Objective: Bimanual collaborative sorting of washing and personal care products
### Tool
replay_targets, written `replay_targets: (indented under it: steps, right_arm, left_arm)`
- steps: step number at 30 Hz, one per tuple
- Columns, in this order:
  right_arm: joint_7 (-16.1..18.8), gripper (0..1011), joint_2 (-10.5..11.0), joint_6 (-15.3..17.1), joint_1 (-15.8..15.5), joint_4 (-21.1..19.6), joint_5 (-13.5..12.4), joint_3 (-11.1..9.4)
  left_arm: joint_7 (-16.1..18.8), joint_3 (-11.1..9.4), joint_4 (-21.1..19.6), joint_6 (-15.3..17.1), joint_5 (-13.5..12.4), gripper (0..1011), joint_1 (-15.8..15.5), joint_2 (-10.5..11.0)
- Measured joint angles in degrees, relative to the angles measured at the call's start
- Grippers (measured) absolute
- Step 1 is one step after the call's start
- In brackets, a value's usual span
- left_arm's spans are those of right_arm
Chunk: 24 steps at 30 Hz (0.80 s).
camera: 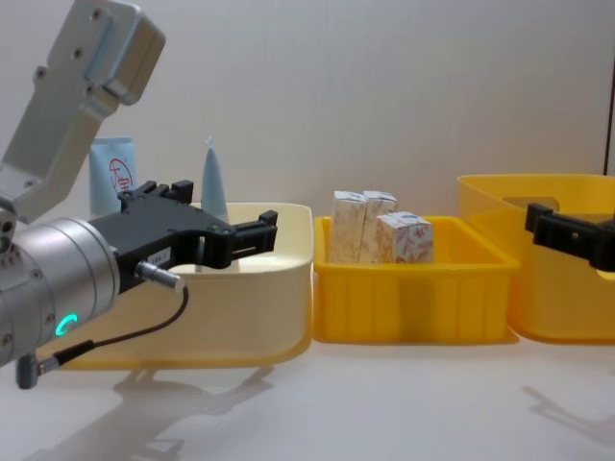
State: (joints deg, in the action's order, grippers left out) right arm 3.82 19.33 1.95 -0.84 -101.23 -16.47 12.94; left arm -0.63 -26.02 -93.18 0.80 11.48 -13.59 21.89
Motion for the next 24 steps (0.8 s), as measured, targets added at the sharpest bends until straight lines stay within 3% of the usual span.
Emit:
replay_targets:
  steps: [24]
  right_arm:
    - [0.0,1001,0.0,0.0,0.0,0.0,0.0,0.0]
  left_arm:
    - [0.0,0.0,0.0,0.0,0.0,999,0.0,0.0]
